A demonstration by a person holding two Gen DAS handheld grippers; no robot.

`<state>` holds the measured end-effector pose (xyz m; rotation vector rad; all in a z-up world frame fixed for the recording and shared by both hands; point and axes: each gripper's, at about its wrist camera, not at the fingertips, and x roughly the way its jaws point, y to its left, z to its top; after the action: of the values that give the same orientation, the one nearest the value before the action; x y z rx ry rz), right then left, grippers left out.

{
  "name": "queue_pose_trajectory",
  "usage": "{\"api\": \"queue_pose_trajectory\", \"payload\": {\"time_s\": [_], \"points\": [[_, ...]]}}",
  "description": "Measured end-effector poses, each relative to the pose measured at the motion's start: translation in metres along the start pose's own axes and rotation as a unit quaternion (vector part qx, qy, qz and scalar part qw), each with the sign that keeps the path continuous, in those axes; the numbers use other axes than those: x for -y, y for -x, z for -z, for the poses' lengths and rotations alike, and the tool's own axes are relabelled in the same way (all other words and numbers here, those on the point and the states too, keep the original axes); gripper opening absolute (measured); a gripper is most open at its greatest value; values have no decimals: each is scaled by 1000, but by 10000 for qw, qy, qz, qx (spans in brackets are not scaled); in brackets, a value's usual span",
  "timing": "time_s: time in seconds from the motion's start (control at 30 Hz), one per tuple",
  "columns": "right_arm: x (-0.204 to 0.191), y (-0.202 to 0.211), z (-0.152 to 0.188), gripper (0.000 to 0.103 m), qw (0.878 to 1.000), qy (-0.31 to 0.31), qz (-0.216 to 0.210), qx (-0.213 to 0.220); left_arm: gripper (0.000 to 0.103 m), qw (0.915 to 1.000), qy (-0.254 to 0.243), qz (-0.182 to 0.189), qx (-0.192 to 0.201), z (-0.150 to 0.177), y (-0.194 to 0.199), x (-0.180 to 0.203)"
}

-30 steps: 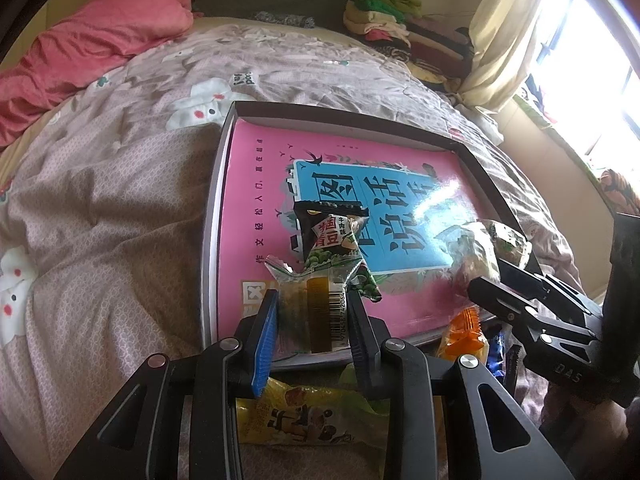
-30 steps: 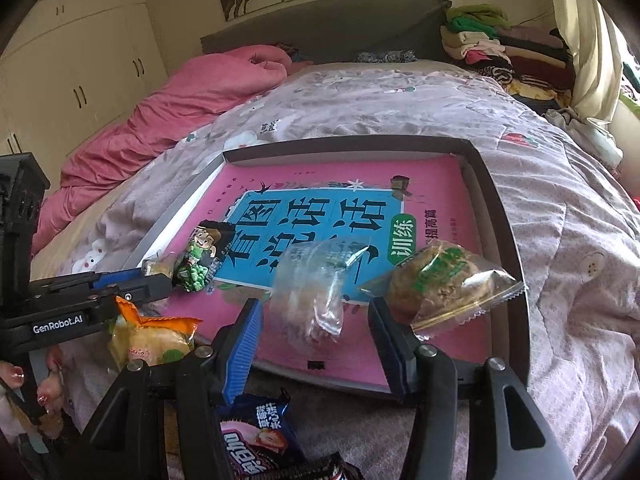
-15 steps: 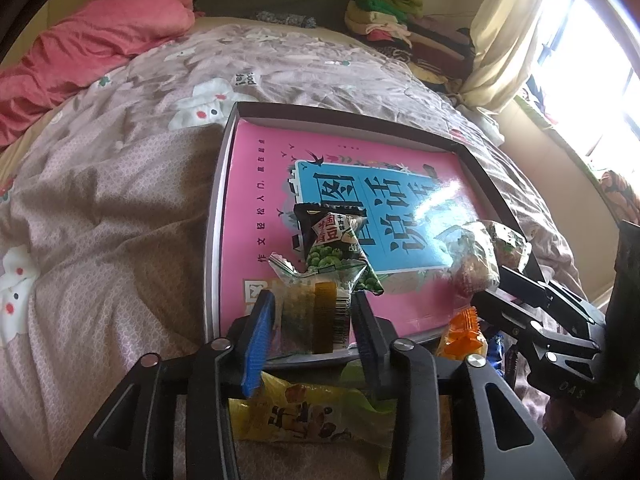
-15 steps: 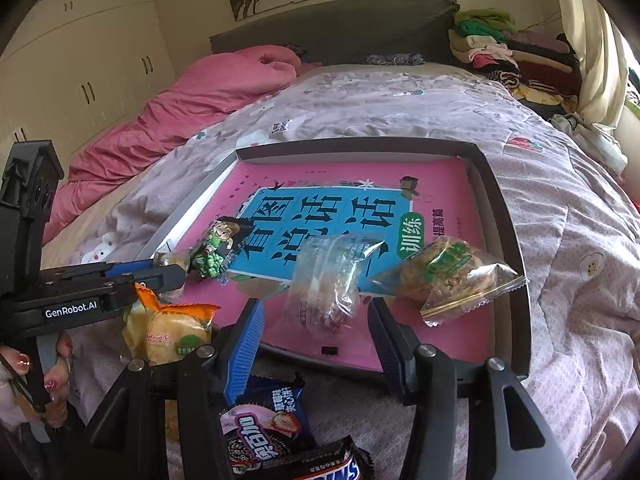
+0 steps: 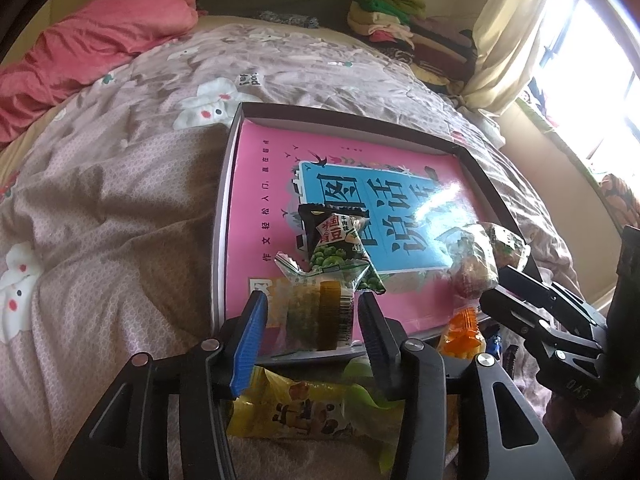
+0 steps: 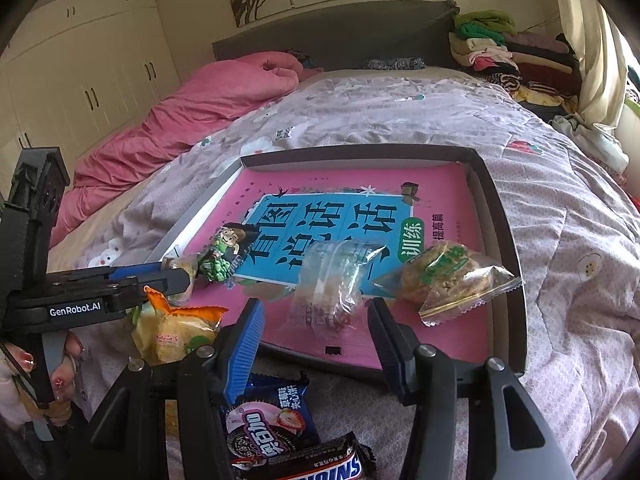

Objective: Organize snacks
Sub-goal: 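Open the left gripper to release the wrapped cake while the right gripper releases the candy bag, then move both grippers back from the tray toward the snack pile beside it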

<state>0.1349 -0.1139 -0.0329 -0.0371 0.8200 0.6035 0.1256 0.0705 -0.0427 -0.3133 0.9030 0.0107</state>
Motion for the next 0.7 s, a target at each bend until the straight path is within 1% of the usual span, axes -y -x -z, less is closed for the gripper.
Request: {"api": "queue_pose_trajectory", "payload": {"time_s": [0.1,0.37,0.47,0.53,0.7], "points": [[1,3,-1,54,10000,-9,1,54,56,10000,5,5,12,0,2,0],[3,12,-4,54,9997,-57,8,241,58,10000,33,16,53,-1,8,-1],[4,14,-4,54,9996,-65,22,290,61,10000,45,11,70,-1,9,-1],[5,15,-5,56,9994,-76,20,328,63,9999,61,26,80,-2,11,-2],[6,19,-6,60,9990,-107,-3,426,64,9999,63,-2,131,-4,15,-3]]}}
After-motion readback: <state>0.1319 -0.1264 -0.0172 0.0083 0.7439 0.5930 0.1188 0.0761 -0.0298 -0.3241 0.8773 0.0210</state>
